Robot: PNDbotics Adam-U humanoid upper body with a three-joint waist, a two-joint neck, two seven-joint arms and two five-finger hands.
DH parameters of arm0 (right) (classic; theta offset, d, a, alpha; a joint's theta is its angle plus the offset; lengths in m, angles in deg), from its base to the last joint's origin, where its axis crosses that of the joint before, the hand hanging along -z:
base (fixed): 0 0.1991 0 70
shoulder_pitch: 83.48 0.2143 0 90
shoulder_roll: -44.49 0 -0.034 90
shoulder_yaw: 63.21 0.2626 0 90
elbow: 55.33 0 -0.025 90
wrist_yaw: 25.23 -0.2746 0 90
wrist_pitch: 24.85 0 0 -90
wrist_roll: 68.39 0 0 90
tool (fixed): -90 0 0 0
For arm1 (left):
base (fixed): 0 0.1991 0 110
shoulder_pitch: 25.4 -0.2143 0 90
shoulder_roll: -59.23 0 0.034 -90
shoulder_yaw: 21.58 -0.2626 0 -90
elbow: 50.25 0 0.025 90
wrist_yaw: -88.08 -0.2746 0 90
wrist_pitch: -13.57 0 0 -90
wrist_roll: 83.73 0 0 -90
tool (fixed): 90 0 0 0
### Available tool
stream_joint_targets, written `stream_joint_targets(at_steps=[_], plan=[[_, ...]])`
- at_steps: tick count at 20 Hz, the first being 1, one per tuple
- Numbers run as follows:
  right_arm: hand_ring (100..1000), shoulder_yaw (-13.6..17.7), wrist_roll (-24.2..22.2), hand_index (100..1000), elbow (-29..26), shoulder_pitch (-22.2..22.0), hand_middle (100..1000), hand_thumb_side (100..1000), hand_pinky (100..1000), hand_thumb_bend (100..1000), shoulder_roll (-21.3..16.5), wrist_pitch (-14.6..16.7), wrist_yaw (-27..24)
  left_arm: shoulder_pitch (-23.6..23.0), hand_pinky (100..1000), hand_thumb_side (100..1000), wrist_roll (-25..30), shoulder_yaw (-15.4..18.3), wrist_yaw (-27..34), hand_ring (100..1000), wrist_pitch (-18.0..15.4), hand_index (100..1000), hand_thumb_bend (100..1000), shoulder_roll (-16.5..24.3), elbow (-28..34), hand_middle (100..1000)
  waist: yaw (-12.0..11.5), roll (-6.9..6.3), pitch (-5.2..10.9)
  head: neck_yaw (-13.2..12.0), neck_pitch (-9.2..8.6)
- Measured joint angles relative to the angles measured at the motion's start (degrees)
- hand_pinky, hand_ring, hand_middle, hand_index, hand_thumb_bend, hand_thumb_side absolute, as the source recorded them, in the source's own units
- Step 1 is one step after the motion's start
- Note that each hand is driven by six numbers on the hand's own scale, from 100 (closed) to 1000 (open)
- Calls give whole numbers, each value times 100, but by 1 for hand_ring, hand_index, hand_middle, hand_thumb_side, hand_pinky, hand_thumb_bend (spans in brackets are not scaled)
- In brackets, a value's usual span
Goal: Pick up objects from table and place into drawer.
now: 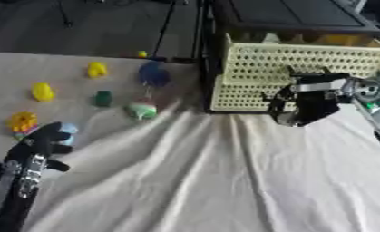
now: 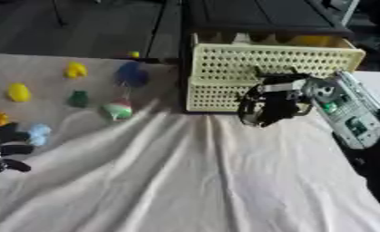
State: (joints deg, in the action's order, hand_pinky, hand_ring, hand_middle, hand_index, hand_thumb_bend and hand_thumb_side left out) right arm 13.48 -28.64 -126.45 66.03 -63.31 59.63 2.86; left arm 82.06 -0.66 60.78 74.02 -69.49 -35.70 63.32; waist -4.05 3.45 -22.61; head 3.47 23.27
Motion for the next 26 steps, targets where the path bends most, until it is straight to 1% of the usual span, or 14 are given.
stream_joint_targets(at_steps=[7,12,19,23,26], plan=[[156,35,86,787,222,108,620,507,100,100,122,45,59,23,568,1000,23,-31,1,706,0,888,100,-3,0,723,-42,-4,-26,18,-30],[155,80,118,782,375,145,614,502,100,100,139,68,117,23,568,1000,31,-31,1,706,0,888,100,-4,0,723,-59,-5,-40,19,-54],[156,48,83,782,349,180,615,505,100,100,183,106,89,23,568,1000,52,-33,1,707,-6,889,100,-46,0,724,-63,-8,-60,21,-73],[154,135,192,779,432,195,613,504,100,100,184,55,156,23,568,1000,55,-33,1,708,-7,889,100,-46,0,724,-70,1,-71,22,-74],[154,163,219,779,472,203,612,509,100,100,208,77,151,23,568,1000,64,-35,1,708,-3,889,100,-46,0,724,-71,1,-73,22,-75]])
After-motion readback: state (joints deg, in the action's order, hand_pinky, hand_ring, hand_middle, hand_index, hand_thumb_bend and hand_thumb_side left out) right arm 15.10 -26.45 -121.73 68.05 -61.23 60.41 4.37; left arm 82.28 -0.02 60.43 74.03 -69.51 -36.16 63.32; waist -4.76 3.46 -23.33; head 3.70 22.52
